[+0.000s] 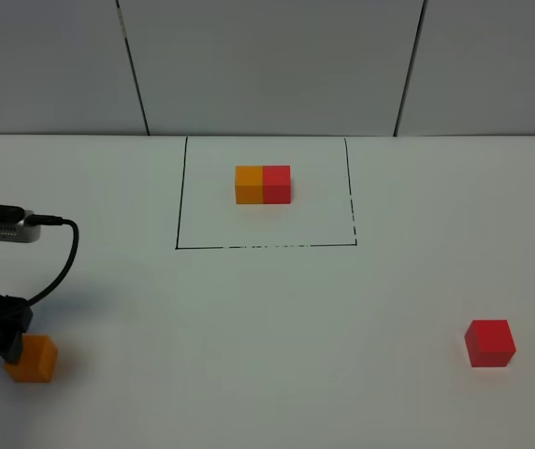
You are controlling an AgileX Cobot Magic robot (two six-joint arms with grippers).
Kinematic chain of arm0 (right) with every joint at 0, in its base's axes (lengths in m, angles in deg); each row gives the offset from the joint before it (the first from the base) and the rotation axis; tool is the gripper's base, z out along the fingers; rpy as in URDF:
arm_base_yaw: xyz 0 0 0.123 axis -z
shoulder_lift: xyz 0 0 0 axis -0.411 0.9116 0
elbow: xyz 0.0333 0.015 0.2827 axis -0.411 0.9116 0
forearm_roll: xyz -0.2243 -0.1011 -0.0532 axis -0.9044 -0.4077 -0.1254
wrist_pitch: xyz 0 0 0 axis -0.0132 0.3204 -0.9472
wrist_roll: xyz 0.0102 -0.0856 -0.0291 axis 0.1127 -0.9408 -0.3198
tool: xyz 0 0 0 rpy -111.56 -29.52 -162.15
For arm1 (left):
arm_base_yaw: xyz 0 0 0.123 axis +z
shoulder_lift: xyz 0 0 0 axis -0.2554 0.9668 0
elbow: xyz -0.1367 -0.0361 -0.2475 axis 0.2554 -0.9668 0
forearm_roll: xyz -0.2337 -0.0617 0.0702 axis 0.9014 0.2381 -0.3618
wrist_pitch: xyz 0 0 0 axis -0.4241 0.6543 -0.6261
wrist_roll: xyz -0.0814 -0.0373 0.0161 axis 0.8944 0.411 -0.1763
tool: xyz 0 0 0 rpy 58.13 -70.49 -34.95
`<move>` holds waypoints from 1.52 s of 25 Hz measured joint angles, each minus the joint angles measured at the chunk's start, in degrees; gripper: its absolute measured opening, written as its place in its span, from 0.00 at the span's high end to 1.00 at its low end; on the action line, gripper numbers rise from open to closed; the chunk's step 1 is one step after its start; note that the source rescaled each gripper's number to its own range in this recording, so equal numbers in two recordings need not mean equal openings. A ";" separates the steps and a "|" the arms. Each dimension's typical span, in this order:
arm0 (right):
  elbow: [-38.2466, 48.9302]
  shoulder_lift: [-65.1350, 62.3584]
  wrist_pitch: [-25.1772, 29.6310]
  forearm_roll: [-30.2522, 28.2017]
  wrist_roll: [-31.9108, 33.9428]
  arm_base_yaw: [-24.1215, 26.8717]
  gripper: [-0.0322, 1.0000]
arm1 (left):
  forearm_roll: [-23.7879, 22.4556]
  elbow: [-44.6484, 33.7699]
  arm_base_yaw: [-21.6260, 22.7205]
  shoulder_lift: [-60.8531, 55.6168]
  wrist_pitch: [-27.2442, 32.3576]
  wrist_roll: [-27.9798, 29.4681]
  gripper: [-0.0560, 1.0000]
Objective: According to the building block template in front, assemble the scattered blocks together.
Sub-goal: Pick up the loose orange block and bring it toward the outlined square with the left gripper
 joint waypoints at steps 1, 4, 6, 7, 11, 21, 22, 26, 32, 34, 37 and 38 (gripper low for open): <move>0.00 0.00 0.00 0.00 0.00 0.00 0.52 | 0.00 0.00 0.00 1.52 -1.20 0.00 0.00; 0.00 0.00 0.00 0.00 0.00 0.00 0.52 | 0.00 0.00 0.00 4.99 -4.61 0.00 0.00; 0.00 0.00 0.00 0.00 0.00 0.00 0.52 | 0.14 0.00 0.00 7.87 -6.48 0.00 0.00; 0.00 0.00 0.00 0.00 0.00 0.00 0.52 | 0.49 0.00 0.00 8.95 -7.49 0.00 0.01; 0.00 0.00 0.00 0.00 0.00 0.00 0.52 | 3.89 0.00 0.04 12.84 -10.95 -1.55 0.02; 0.00 0.00 0.00 0.00 0.00 0.00 0.52 | 6.84 0.00 0.04 14.76 -15.09 -4.99 0.03; 0.00 0.00 0.00 0.00 0.00 0.00 0.52 | 6.84 0.00 0.04 14.76 -15.09 -4.99 0.03; 0.00 0.00 0.00 0.00 0.00 0.00 0.52 | 6.84 -0.46 0.04 15.76 -15.37 -4.87 0.04; 0.00 0.00 0.00 0.00 0.00 0.00 0.52 | 6.77 -1.72 0.04 18.02 -17.04 -4.55 0.08; 0.00 0.00 0.00 0.00 0.00 0.00 0.52 | 6.77 -1.72 0.04 18.02 -17.44 -4.49 0.08; 0.00 0.00 0.00 0.00 0.00 0.00 0.52 | 6.77 -1.72 0.04 18.02 -17.77 -4.39 0.09; 0.00 0.00 0.00 0.00 0.00 0.00 0.52 | 6.77 -1.72 0.04 18.02 -17.77 -4.34 0.10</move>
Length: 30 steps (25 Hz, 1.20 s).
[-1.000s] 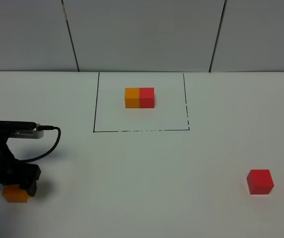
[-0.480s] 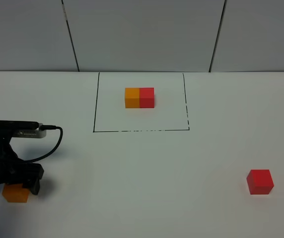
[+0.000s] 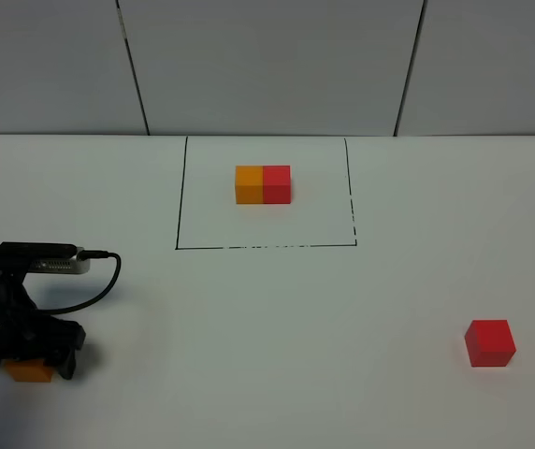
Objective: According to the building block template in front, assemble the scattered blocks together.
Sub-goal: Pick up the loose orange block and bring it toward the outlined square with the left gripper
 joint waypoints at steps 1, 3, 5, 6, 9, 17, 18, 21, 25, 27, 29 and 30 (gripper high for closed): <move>0.00 0.00 0.00 0.00 0.00 0.00 0.52 | 0.00 0.00 0.00 0.00 0.00 -0.03 0.12; 0.00 0.00 0.00 0.00 0.00 0.00 0.52 | -0.10 0.00 0.00 0.00 -0.05 0.02 0.19; 0.00 0.00 0.00 0.00 0.00 0.00 0.52 | -0.12 0.00 0.07 0.00 -0.28 0.44 0.31; 0.00 0.00 0.00 0.00 0.00 0.00 0.52 | -0.12 0.00 0.07 0.00 -0.45 0.86 0.39; 0.00 0.00 0.00 0.00 0.00 0.00 0.52 | -0.12 0.00 0.07 0.07 -0.58 2.14 0.69; 0.00 0.00 0.00 0.00 0.00 0.00 0.52 | 3.26 0.00 0.07 0.08 0.98 2.79 0.94; 0.00 0.00 0.00 0.00 0.00 0.00 0.52 | 4.03 0.00 0.07 0.08 1.22 2.79 0.94; 0.00 0.00 0.00 0.00 0.00 0.00 0.52 | 5.47 0.06 0.07 -0.05 1.81 2.79 0.94; 0.00 0.00 0.00 0.00 0.00 0.00 0.52 | 5.90 2.35 0.07 -1.85 3.24 -0.17 0.94; 0.00 0.00 0.00 0.00 0.00 0.00 0.52 | 5.95 5.50 0.07 -3.62 3.83 -3.88 0.94; 0.00 0.00 0.00 0.00 0.00 0.00 0.52 | 5.97 9.70 0.07 -4.50 5.97 -8.10 0.94; 0.00 0.00 0.00 0.00 0.00 0.00 0.52 | 6.02 12.38 -0.10 -4.51 7.89 -10.16 0.94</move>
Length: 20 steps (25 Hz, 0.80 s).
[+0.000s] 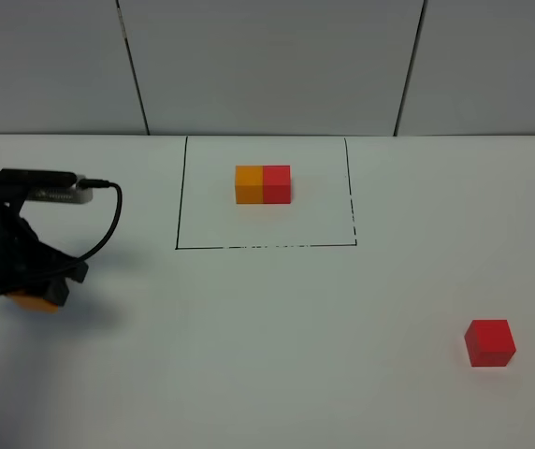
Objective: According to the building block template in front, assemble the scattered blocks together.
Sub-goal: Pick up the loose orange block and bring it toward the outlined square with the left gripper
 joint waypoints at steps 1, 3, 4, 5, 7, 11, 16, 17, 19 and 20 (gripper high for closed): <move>0.00 0.00 0.00 0.00 0.00 0.00 0.52 | 0.00 2.80 -0.13 0.10 2.30 -1.83 0.94; 0.00 0.00 0.00 0.00 0.00 0.00 0.52 | 0.00 8.11 -1.02 0.98 6.69 -6.68 0.94; 0.00 0.00 0.00 0.00 0.00 0.00 0.52 | -0.07 10.87 -1.66 1.49 8.81 -9.01 0.94; 0.00 0.00 0.00 0.00 0.00 0.00 0.52 | -0.06 13.03 -2.60 2.26 10.65 -11.94 0.94; 0.00 0.00 0.00 0.00 0.00 0.00 0.52 | -0.10 17.66 -4.89 4.09 13.14 -17.66 0.94; 0.00 0.00 0.00 0.00 0.00 0.00 0.52 | -1.25 26.29 -9.63 8.67 16.41 -24.21 0.94; 0.00 0.00 0.00 0.00 0.00 0.00 0.52 | -5.76 37.71 -15.97 17.12 24.04 -25.59 0.94; 0.00 0.00 0.00 0.00 0.00 0.00 0.52 | -6.80 39.91 -17.34 18.94 25.39 -25.70 0.94; 0.00 0.00 0.00 0.00 0.00 0.00 0.52 | -8.76 43.70 -19.90 21.85 26.88 -26.13 0.95; 0.00 0.00 0.00 0.00 0.00 0.00 0.52 | -9.46 45.09 -21.51 23.66 26.94 -26.80 0.95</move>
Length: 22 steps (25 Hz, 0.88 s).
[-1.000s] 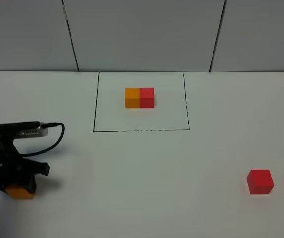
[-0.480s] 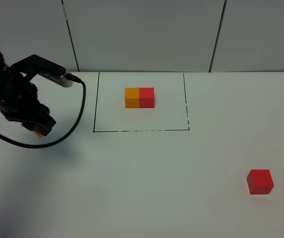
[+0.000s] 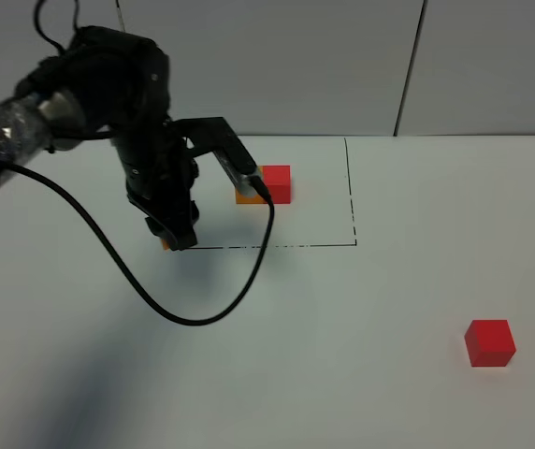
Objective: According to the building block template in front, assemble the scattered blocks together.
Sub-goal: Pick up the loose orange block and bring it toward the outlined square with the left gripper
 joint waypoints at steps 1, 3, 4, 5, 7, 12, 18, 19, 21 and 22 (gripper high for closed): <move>0.00 0.00 0.00 0.00 0.00 0.00 0.52 | -0.52 1.26 -1.10 1.14 0.00 -1.00 0.95; 0.00 0.00 0.00 0.00 0.00 0.00 0.52 | -0.92 2.57 -3.50 3.24 0.00 -3.53 0.95; 0.00 0.00 0.00 0.00 0.00 0.00 0.52 | -1.09 2.95 -4.80 4.23 0.00 -5.08 0.95; 0.00 0.00 0.00 0.00 0.00 0.00 0.52 | -1.14 3.03 -6.02 5.10 0.00 -6.63 0.95; 0.00 0.00 0.00 0.00 0.00 0.00 0.52 | -1.14 3.16 -8.03 6.65 0.00 -9.07 0.95; 0.00 0.00 0.00 0.00 0.00 0.00 0.52 | -1.08 3.27 -11.09 9.99 0.00 -11.96 0.95; 0.00 0.00 0.00 0.00 0.00 0.00 0.52 | -0.20 3.27 -12.18 11.28 -1.79 -15.80 0.95; 0.00 0.00 0.00 0.00 0.00 0.00 0.52 | 0.45 3.27 -12.32 11.28 -1.84 -16.76 0.95; 0.00 0.00 0.00 0.00 0.00 0.00 0.52 | 1.41 3.27 -12.38 11.28 -2.01 -17.77 0.95; 0.00 0.00 0.00 0.00 0.00 0.00 0.52 | 2.13 3.27 -12.44 11.28 -2.09 -18.00 0.95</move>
